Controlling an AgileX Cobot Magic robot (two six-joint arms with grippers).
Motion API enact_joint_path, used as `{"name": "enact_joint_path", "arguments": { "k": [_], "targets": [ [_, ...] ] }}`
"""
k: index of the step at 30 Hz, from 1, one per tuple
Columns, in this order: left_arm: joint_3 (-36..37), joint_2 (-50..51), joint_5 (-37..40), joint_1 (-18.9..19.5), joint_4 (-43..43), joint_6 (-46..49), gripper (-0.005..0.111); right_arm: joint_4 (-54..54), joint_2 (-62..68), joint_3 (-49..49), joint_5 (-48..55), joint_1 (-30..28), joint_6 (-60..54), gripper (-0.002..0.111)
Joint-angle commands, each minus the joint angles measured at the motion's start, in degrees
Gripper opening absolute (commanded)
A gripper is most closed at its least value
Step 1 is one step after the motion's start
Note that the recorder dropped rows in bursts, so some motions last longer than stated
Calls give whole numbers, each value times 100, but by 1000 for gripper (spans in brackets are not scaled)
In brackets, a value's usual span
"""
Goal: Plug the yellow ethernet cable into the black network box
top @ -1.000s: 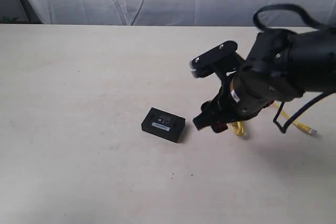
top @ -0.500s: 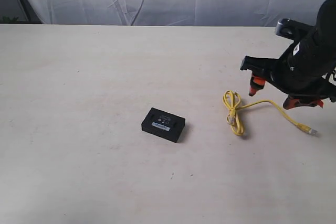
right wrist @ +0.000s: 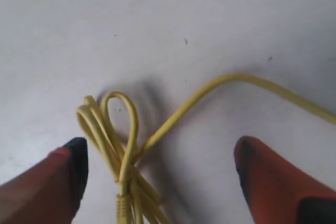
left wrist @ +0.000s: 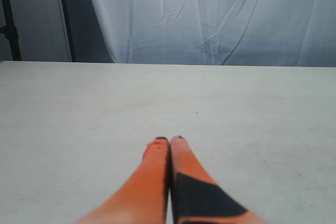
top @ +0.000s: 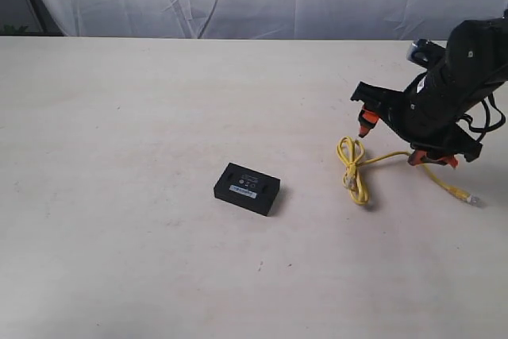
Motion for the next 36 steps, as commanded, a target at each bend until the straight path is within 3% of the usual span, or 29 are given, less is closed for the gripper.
{"name": "enact_joint_path", "arguments": {
  "k": [1,15,32,36],
  "targets": [
    [27,-37,8,19,-33,-28,0,-305,323,-460,274,-39,32,74],
    [27,-37,8,19,30,-28,0,-697,709,-827,573,-62,723,74],
    [27,-37,8,19,30,-28,0,-646,1220,-816,32,-62,723,74],
    [27,-37,8,19,30,-28,0,-606,1299,-816,6,-62,723,60]
  ]
}}
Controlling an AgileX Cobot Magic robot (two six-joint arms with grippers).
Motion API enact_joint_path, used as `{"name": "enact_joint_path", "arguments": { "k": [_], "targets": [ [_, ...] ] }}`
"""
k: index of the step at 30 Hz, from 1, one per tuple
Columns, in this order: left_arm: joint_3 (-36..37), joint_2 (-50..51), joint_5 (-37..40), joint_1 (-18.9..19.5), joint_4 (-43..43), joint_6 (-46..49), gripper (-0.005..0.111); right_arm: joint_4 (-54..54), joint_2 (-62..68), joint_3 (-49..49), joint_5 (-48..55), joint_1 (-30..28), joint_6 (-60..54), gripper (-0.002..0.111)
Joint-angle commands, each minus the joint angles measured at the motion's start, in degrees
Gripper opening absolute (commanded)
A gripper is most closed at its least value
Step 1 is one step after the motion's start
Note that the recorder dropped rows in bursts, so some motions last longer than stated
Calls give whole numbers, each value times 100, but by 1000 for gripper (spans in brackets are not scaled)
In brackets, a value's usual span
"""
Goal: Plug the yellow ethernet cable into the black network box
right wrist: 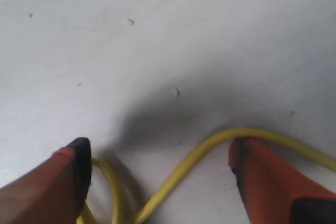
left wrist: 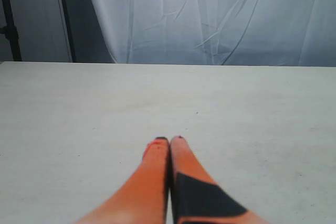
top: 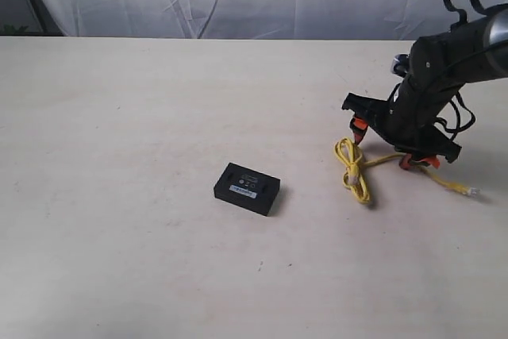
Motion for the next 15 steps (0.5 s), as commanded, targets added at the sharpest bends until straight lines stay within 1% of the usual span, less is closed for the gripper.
{"name": "enact_joint_path", "arguments": {
  "k": [1,4,7,11,15],
  "targets": [
    [27,-37,8,19,30,-28,0,34,68,-26,-48,-39,13,53],
    [27,-37,8,19,30,-28,0,179,68,-26,-48,-39,2,32],
    [27,-37,8,19,30,-28,0,204,39,-26,-39,-39,-199,-1],
    [27,-37,8,19,30,-28,0,218,-122,-26,-38,-39,-698,-1],
    [27,-37,-34,19,30,-28,0,259,-401,-26,-38,-39,-1559,-1]
  ]
}}
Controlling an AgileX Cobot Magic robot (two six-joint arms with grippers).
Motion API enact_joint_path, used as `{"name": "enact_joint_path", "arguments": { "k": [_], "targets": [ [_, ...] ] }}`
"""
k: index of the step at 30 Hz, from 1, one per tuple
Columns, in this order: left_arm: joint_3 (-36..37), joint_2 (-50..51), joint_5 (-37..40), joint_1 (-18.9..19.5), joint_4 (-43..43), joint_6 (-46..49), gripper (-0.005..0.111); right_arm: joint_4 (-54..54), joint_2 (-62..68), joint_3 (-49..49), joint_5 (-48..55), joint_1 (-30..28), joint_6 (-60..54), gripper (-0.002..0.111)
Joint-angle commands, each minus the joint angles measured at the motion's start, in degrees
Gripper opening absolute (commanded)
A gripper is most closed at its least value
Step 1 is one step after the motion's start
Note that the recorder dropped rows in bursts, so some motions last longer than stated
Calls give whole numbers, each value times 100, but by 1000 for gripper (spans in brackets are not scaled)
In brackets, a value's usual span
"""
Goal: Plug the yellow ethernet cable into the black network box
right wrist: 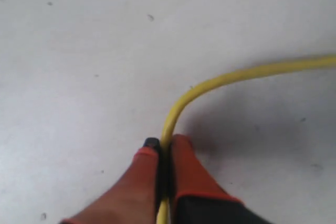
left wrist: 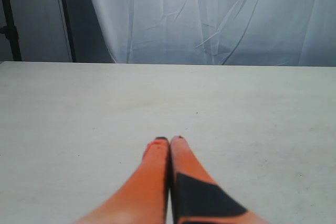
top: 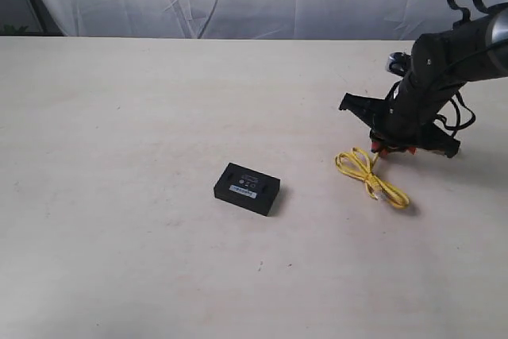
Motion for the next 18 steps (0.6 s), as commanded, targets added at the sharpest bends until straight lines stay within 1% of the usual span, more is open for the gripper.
{"name": "enact_joint_path", "arguments": {
  "k": [1,3,5,12,18],
  "targets": [
    [27,-37,-34,19,30,-28,0,1,-362,-59,41,-39,-1166,-1],
    [27,-37,-34,19,30,-28,0,29,-429,-149,291,-39,-1905,-1],
    [27,-37,-34,19,30,-28,0,164,-464,-256,757,-39,-2764,-1],
    [27,-37,-34,19,30,-28,0,1082,-751,-327,1966,-39,-6725,-1],
    [27,-37,-34,19,30,-28,0,1443,-1123,-195,2851,-39,-8731,-1]
  ]
}}
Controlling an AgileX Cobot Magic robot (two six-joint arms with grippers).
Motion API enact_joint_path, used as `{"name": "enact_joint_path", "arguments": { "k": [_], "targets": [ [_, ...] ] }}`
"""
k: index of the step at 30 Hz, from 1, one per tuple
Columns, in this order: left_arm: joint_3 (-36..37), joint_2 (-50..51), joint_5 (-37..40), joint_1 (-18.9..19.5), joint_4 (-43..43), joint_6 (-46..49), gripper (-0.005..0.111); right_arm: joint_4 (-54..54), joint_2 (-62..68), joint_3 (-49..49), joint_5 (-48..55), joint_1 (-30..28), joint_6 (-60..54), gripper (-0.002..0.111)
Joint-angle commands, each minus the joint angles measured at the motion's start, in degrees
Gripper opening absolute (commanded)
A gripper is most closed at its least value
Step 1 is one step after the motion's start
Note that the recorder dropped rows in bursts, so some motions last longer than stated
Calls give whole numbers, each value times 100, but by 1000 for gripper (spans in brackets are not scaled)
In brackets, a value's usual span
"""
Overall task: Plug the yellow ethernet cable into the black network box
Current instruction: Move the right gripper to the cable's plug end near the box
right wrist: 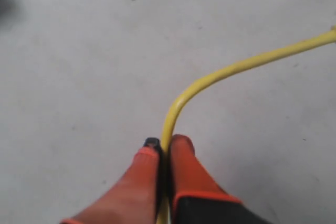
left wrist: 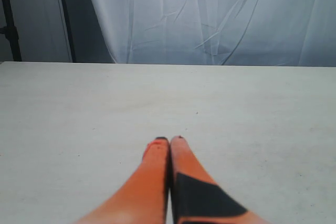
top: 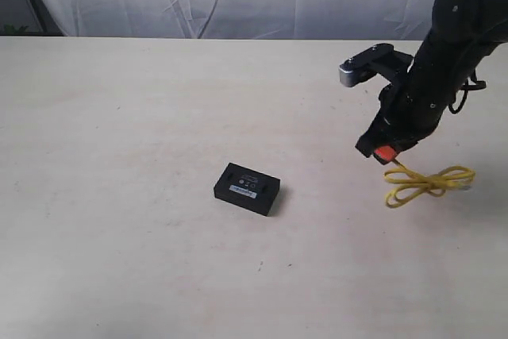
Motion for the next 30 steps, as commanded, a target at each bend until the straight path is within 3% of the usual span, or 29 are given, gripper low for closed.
{"name": "enact_joint_path", "arguments": {
  "k": [1,10,19,21,27,30],
  "targets": [
    [27,-37,-34,19,30,-28,0,247,-345,159,517,-39,-1538,-1],
    [27,-37,-34,19,30,-28,0,675,-610,1164,587,234,-5474,-1],
    [27,-37,-34,19,30,-28,0,301,-610,1771,-365,565,-5791,1],
    [27,-37,-34,19,30,-28,0,158,-610,1793,-374,565,-5791,12],
    [27,-37,-34,19,30,-28,0,150,-610,1807,-482,565,-5692,69],
    [27,-37,-34,19,30,-28,0,150,-684,1807,-605,565,-5281,77]
  ]
}}
